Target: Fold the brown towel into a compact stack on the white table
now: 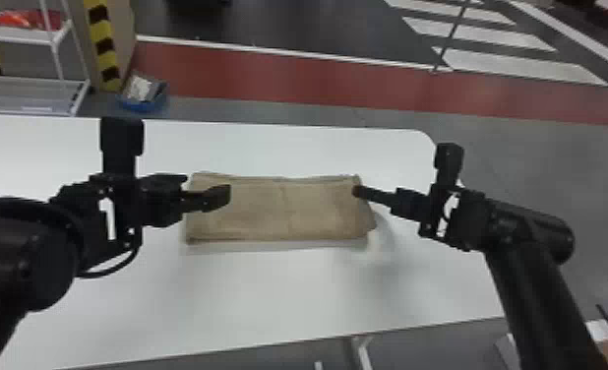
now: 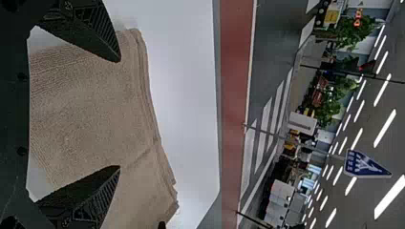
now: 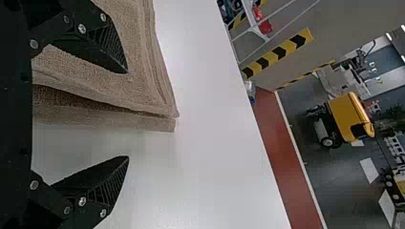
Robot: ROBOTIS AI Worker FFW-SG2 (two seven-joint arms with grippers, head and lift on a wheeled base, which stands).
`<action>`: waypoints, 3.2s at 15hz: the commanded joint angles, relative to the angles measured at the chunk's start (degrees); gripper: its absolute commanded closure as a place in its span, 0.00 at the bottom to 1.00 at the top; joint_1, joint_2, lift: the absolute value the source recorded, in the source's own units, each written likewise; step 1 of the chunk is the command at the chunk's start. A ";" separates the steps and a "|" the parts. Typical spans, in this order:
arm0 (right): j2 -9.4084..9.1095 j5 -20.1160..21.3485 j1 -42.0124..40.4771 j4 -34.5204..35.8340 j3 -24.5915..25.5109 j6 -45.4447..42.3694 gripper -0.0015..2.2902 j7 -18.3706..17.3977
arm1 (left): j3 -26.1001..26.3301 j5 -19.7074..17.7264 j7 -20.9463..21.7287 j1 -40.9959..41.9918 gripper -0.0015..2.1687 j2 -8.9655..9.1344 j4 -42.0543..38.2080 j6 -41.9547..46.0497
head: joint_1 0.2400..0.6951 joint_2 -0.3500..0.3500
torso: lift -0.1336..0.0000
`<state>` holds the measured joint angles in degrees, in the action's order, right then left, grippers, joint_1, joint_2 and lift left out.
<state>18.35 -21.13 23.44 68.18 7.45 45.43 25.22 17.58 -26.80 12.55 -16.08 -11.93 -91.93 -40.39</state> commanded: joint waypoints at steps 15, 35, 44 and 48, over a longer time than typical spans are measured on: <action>-0.68 0.65 1.70 -0.68 -0.16 6.56 0.62 3.17 | 9.23 0.43 -4.72 -6.24 0.07 2.88 9.84 1.41 | 1.00 0.11 | 0.10; -0.07 -5.86 0.20 7.85 -0.60 10.60 0.62 2.47 | 15.47 9.22 -7.62 -7.56 0.99 3.23 21.53 14.06 | 1.00 0.17 | 0.10; -0.68 4.07 0.20 5.21 -2.53 7.26 0.17 0.62 | 14.94 8.87 -7.71 -6.86 0.99 2.44 21.00 13.89 | 1.00 0.15 | 0.10; -1.39 4.51 1.26 2.05 -2.53 4.27 0.16 -0.26 | 14.50 8.69 -7.54 -6.33 0.99 1.82 20.21 13.01 | 1.00 0.15 | 0.10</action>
<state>17.30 -16.80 24.12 71.51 4.92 50.70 25.09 32.22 -18.03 5.01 -22.78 -9.89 -71.41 -27.05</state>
